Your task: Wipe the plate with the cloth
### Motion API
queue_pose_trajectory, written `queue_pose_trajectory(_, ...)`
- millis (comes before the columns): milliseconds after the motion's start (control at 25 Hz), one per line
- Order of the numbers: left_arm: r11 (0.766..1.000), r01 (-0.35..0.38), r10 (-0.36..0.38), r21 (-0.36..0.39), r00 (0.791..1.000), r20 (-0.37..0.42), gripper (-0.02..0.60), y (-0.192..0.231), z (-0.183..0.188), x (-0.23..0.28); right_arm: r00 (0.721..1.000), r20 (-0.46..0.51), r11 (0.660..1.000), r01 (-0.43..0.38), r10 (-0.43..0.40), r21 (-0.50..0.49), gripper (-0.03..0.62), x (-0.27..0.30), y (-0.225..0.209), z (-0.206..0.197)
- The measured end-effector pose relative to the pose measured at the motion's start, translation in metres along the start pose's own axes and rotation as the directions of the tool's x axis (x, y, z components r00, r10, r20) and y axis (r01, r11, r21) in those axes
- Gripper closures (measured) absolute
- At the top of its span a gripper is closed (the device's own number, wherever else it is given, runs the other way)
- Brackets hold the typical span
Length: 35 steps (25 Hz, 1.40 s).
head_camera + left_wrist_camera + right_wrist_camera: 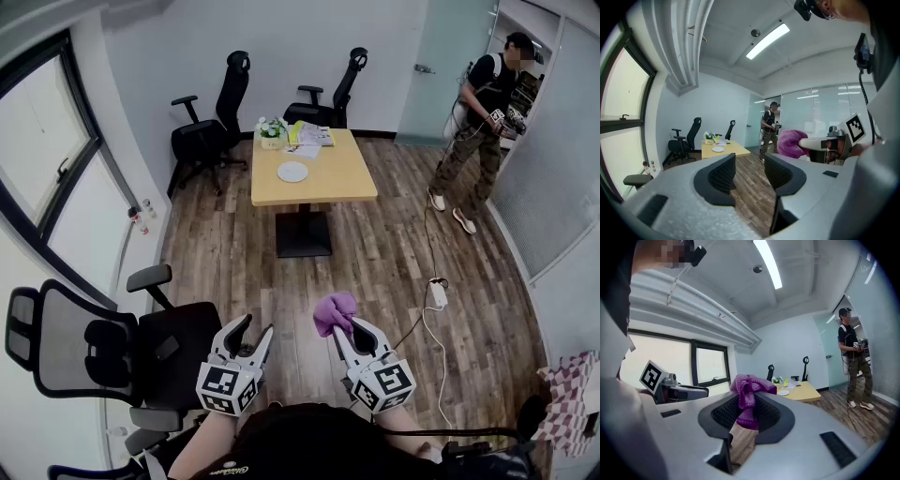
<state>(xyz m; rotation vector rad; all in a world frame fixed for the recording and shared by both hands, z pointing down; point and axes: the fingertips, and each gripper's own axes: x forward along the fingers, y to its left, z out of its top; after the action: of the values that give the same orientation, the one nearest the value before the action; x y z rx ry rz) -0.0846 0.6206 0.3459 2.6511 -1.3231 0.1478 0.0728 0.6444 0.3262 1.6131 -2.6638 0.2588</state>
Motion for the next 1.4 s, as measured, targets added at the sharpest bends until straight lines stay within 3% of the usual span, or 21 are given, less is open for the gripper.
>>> queue_pose_trajectory(760,1.0,0.008,-0.008,0.005,1.0,-0.007,0.39,-0.012,0.005,0.017,1.0,0.018,0.999,-0.018,0.018,0.034,0.519,-0.002,-0.018,0.004)
queue_pose_trajectory(1400,1.0,-0.021,0.021,0.02,1.0,-0.008,0.396,-0.063,0.0,0.04,0.999,0.018,0.999,-0.048,0.047,0.01,0.519,-0.037,-0.062,0.002)
